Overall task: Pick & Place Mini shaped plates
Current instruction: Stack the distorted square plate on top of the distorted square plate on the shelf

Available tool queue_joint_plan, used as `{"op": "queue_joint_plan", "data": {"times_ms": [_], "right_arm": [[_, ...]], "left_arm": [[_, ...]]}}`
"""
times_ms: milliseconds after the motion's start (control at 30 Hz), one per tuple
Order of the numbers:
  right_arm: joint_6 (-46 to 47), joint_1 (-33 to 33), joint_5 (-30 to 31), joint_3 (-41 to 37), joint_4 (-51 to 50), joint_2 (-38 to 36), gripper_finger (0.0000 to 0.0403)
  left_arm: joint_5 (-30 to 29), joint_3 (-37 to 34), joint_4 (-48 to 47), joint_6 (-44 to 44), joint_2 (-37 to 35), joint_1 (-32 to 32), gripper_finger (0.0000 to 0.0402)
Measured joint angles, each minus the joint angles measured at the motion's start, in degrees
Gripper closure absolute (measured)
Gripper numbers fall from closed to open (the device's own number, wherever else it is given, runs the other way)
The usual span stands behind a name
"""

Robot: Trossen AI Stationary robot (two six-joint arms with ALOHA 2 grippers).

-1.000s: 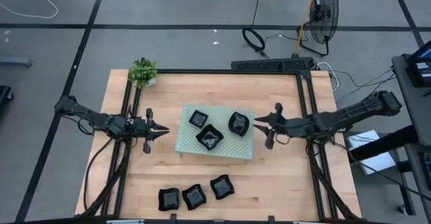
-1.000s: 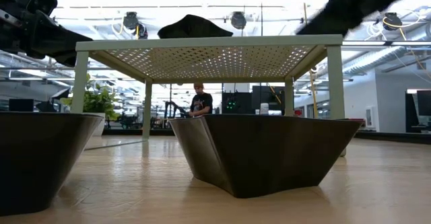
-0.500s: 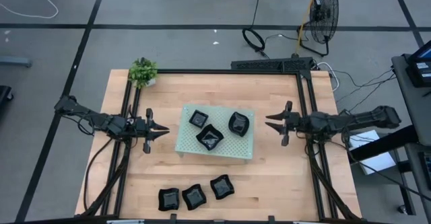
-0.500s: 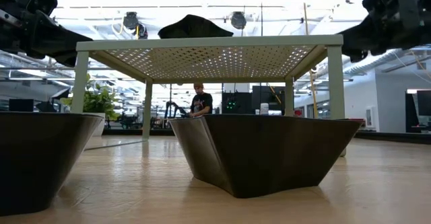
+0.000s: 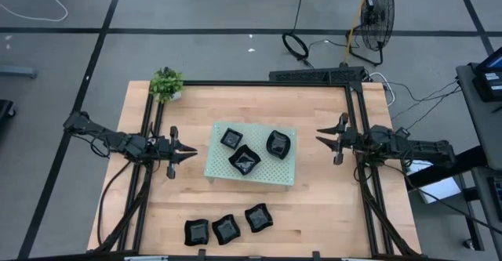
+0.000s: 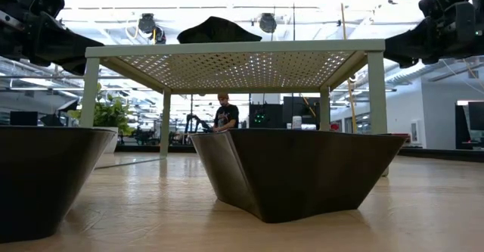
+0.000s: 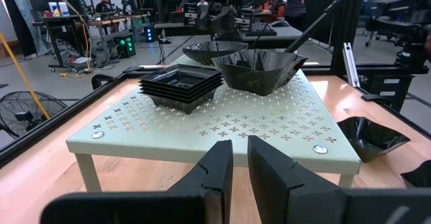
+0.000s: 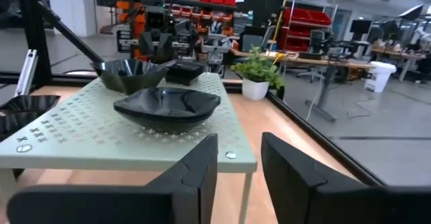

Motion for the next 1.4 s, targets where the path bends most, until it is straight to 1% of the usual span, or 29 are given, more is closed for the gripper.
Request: {"op": "queue_joint_plan", "data": {"times_ms": [67,333,533,667,800,933,1000,1067,1233,1400], "right_arm": [[-0.3,-0.1,0.0,0.0,-2.0,-1.8,0.0300],[-1.1,-0.1,0.2,-0.1,-3.8,-1.6,0.0300],[-1.2,-0.1,6.3,-0.1,-3.2,-1.3,0.0300],[-0.9,-0.1,6.0,-0.1,-3.5,-1.3,0.0300],[2.0,-0.1,6.0,-0.1,-3.4,-1.3,0.0300],[1.7,-0.1,6.0,-0.1,-3.4,-1.3,0.0300],[1.7,-0.1,6.0,-0.1,-3.4,-1.3,0.0300],[1.6,-0.1,6.0,-0.1,-3.4,-1.3,0.0300],[1.5,-0.1,6.0,-0.1,-3.4,-1.3,0.0300],[1.5,-0.1,6.0,0.0,-3.4,-1.3,0.0300]], "left_arm": [[0.0,0.0,0.0,0.0,0.0,0.0,0.0350],[0.0,0.0,0.2,0.0,0.0,0.0,0.0350],[0.0,0.0,0.3,0.0,0.0,0.0,0.0350],[0.0,0.0,0.3,0.0,0.0,0.0,0.0350],[0.0,0.0,0.3,0.0,0.0,0.0,0.0350],[0.0,0.0,0.4,0.0,0.0,0.0,0.0350],[0.0,0.0,2.0,-0.1,0.0,0.0,0.0350],[0.7,0.0,4.8,-2.8,0.0,0.0,0.0350],[0.9,0.0,15.7,-6.7,0.0,0.0,0.0350],[1.2,0.0,18.2,-7.7,0.0,0.0,0.0350]]}}
